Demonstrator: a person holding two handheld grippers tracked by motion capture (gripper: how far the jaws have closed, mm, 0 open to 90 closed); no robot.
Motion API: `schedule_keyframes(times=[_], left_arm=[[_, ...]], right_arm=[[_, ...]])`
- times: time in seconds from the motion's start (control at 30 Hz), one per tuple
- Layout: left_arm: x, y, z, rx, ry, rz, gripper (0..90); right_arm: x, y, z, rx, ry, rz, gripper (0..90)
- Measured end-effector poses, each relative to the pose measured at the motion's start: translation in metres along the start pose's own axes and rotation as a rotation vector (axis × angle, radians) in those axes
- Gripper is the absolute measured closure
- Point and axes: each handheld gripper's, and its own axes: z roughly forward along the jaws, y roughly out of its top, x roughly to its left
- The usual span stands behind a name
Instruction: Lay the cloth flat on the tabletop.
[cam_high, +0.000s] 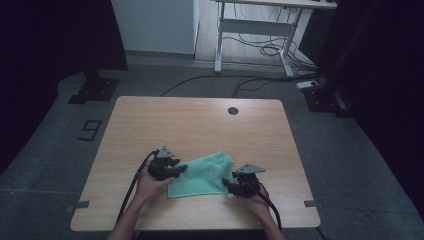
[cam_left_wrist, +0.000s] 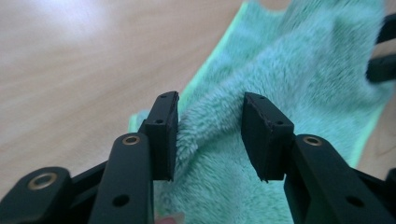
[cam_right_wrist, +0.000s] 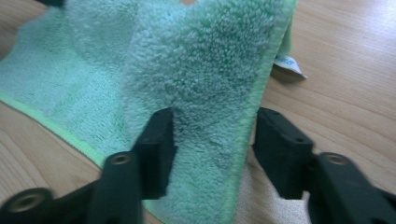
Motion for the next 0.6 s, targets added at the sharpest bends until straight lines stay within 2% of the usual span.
schedule_keyframes(times=[0.13, 0.17, 0.2, 0.27, 0.37, 0.47, 0.57, 0.6], left_arm=[[-0.005, -0.006, 0.009, 0.030, 0.013, 0.001, 59.4], [-0.005, -0.006, 0.009, 0.030, 0.013, 0.001, 59.9], [-0.007, -0.007, 0.010, 0.034, 0.013, -0.004, 60.3], [-0.007, -0.009, 0.010, 0.037, 0.014, -0.008, 61.1], [-0.010, -0.012, 0.009, 0.046, 0.008, -0.011, 61.0], [-0.015, -0.018, 0.008, 0.043, 0.010, -0.007, 60.8], [-0.017, -0.021, 0.006, 0.042, 0.004, -0.009, 60.6], [-0.021, -0.023, 0.004, 0.043, 0.006, -0.004, 60.2]], right_arm=[[-0.006, 0.002, 0.000, 0.003, -0.006, 0.001, 66.1], [-0.006, 0.002, 0.000, 0.003, -0.006, 0.001, 66.1], [-0.010, 0.003, 0.000, 0.014, -0.007, -0.009, 74.1], [-0.014, 0.003, 0.000, 0.025, -0.024, -0.013, 78.7], [-0.023, 0.006, -0.001, 0.040, -0.052, -0.013, 81.6], [-0.038, 0.006, -0.006, 0.030, -0.071, 0.034, 85.2], [-0.044, 0.005, -0.010, 0.023, -0.069, 0.056, 86.5], [-0.048, 0.003, -0.013, 0.010, -0.055, 0.072, 86.5]])
